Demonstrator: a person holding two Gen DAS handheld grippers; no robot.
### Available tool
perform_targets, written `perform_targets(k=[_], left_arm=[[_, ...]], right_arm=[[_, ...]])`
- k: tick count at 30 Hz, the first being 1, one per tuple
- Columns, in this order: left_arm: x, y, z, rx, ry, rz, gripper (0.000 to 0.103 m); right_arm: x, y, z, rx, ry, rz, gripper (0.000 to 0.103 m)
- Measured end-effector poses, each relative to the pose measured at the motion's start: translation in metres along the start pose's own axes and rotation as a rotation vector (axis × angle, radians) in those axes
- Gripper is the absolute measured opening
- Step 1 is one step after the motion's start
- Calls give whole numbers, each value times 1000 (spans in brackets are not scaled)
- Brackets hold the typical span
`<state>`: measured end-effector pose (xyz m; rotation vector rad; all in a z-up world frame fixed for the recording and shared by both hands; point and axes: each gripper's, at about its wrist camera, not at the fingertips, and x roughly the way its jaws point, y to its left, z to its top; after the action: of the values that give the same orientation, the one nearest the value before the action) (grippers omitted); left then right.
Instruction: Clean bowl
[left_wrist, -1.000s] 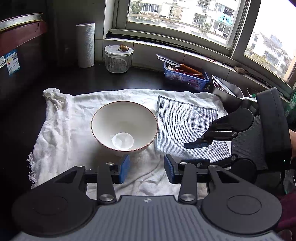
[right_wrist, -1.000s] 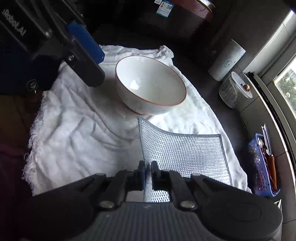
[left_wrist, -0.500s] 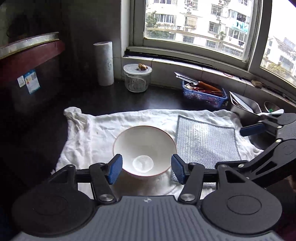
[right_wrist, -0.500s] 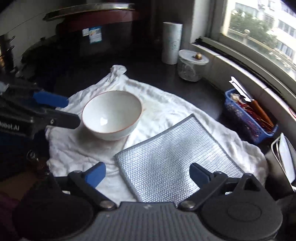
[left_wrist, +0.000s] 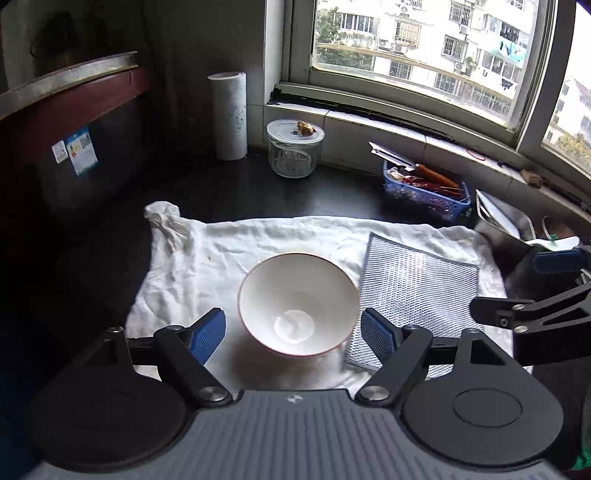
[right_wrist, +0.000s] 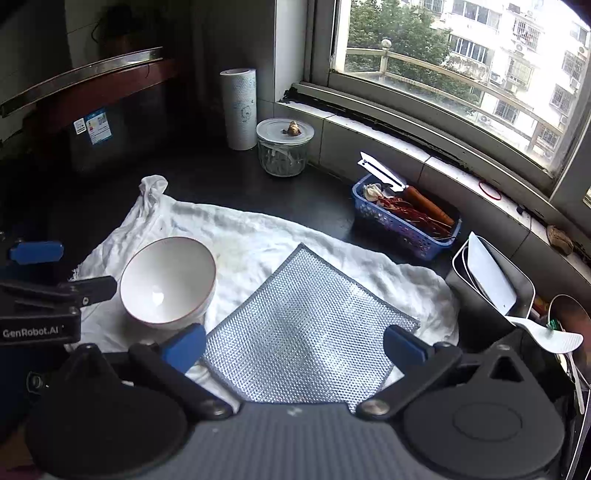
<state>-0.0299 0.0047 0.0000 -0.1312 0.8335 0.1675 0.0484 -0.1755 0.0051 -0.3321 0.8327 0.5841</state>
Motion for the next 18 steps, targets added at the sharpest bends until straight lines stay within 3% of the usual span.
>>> perform_targets(k=[18], left_arm=[[3, -6, 1, -13, 17, 10, 80]], right_arm=[[3, 2, -6, 14, 57, 16, 102]])
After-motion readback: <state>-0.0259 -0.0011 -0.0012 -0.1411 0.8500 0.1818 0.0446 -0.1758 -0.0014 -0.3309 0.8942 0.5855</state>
